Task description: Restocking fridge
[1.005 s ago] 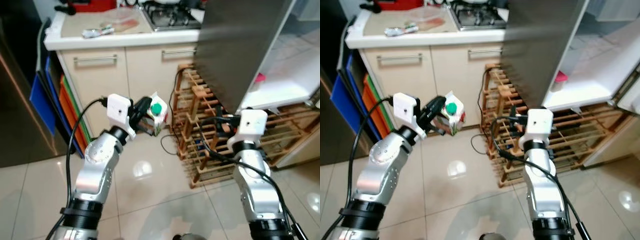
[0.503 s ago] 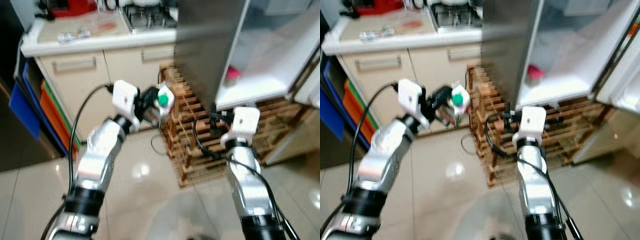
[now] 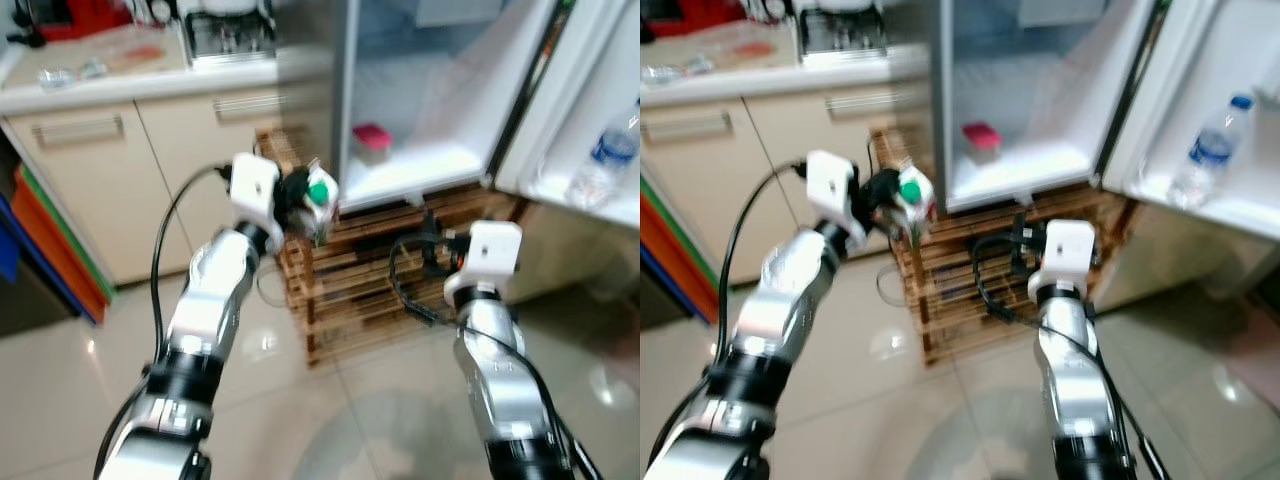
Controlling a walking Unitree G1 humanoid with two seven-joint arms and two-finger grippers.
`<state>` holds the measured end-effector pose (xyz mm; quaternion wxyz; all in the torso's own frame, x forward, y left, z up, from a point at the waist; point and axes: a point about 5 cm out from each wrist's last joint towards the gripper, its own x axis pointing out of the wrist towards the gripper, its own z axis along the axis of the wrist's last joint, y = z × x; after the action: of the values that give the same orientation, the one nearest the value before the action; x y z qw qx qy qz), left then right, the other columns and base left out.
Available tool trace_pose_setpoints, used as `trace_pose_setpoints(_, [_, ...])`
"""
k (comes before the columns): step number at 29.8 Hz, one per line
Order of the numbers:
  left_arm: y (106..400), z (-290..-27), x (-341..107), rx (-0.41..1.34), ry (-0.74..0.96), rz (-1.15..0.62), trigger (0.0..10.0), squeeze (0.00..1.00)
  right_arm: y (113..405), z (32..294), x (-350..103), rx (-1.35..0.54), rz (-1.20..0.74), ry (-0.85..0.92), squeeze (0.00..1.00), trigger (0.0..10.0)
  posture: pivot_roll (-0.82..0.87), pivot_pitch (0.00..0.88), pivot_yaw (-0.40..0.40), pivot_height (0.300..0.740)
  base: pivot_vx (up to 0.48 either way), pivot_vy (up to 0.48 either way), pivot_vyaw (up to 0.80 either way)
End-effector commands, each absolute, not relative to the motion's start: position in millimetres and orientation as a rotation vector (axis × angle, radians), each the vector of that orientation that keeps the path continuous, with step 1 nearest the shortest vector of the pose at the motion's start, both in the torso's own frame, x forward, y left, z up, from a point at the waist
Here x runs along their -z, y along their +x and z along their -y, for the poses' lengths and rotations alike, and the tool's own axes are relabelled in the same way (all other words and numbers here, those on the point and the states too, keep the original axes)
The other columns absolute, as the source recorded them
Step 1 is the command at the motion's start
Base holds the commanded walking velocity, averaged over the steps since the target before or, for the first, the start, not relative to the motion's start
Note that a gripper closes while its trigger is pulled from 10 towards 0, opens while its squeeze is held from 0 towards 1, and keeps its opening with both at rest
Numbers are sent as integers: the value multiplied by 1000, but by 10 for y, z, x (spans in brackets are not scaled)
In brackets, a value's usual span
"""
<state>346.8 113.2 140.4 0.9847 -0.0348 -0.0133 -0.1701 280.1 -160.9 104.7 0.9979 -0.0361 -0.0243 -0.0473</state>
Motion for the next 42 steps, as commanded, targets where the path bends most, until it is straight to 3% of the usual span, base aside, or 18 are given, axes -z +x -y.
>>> trace_pose_setpoints(1, [3509, -1232, -1439, 289, -80, 34, 10000, 0, 2838, 1517, -1124, 65, 79, -67, 0, 10000, -144, 0, 27, 740, 0, -454, 744])
trace_pose_setpoints(15, [3545, -1183, -1462, 298, -90, 71, 10000, 0, 2843, 1467, -1054, 44, 58, -73, 0, 10000, -137, 0, 33, 740, 0, -454, 721])
trace_pose_setpoints(18, [3478, -1393, -1314, 210, -51, 41, 10000, 0, 2773, 1550, -944, 58, 43, -123, 0, 10000, -140, 0, 31, 740, 0, -450, 0])
trace_pose_setpoints(21, [3174, -1696, -879, 195, 31, -95, 10000, 0, 2589, 1732, -765, 76, 2, -180, 0, 10000, -132, 0, 31, 740, 0, -144, 0])
trace_pose_setpoints(25, [2943, -1809, -712, 227, 98, -123, 10000, 0, 2484, 1813, -699, 81, -15, -188, 0, 10000, -128, 0, 28, 740, 0, 0, 0])
trace_pose_setpoints(30, [2976, -1637, -974, 269, 77, 15, 10000, 0, 2508, 1794, -727, 84, 6, -175, 0, 10000, -113, 0, 25, 740, 0, 0, 0])
trace_pose_setpoints(35, [3161, -1331, -1534, 345, 16, 219, 10000, 0, 2663, 1607, -977, 55, 119, -153, 0, 10000, -116, 0, 36, 740, 436, 0, 0])
trace_pose_setpoints(42, [3211, -1187, -1697, 418, 35, 264, 10000, 0, 2708, 1537, -1012, 48, 145, -134, 0, 10000, -116, 0, 42, 740, 480, 0, 0])
